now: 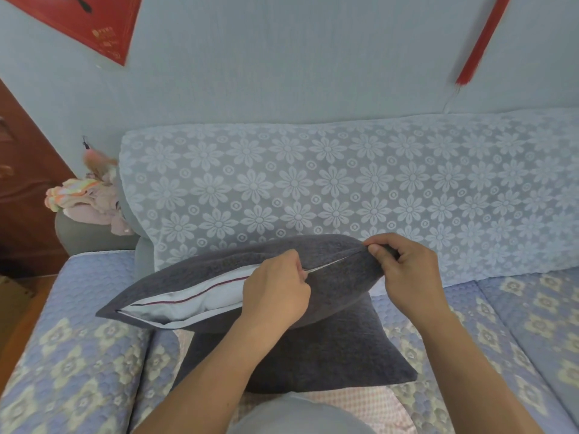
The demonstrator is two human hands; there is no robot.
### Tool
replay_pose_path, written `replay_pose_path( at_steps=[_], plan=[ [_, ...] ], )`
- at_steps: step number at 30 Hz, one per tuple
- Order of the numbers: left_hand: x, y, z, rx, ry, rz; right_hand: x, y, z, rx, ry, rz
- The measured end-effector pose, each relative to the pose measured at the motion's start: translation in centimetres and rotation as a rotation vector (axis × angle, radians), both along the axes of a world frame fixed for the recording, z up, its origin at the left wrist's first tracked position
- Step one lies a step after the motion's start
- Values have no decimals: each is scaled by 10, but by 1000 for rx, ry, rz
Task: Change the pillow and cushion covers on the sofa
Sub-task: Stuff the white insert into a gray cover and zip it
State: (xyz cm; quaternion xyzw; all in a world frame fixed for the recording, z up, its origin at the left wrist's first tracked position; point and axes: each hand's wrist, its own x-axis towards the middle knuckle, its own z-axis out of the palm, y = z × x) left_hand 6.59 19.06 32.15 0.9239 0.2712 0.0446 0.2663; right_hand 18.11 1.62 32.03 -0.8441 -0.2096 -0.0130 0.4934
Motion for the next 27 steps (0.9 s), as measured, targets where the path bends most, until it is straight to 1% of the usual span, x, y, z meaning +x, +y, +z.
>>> replay_pose_path(
  at_steps=[5, 9, 12, 14, 16, 18, 19, 21, 22, 23, 25, 27],
  plan=[
    [-1, 8, -17, -6, 40, 31, 19, -8, -8, 6, 46, -76],
    [3, 13, -19, 44, 42, 35, 29, -11, -12, 42, 93, -129],
    [2, 21, -30, 75, -2, 43, 36, -15, -16, 71, 123, -186],
    [2, 22, -39, 74, -40, -8, 39, -16, -18, 53, 160, -204],
    [3, 21, -46, -112, -68, -9, 43, -19, -21, -19, 212, -186],
    [6, 21, -50, -314, -63, 25, 44, -20, -22, -145, 213, -165],
    [7, 21, -52, -367, -58, 35, 42, -20, -24, -247, 133, -183],
    [11, 21, -55, -424, -37, 34, 32, -13, -28, -440, -205, -222],
    [12, 21, -54, -445, -23, 22, 22, -4, -29, -478, -342, -196],
    [14, 21, -53, -463, -10, 7, 12, 7, -32, -486, -410, -118],
    [19, 23, -50, -505, 2, -21, -7, 31, -46, -502, -416, 119],
    [23, 25, -49, -559, 5, -50, -21, 47, -66, -563, -362, 259]
  ],
)
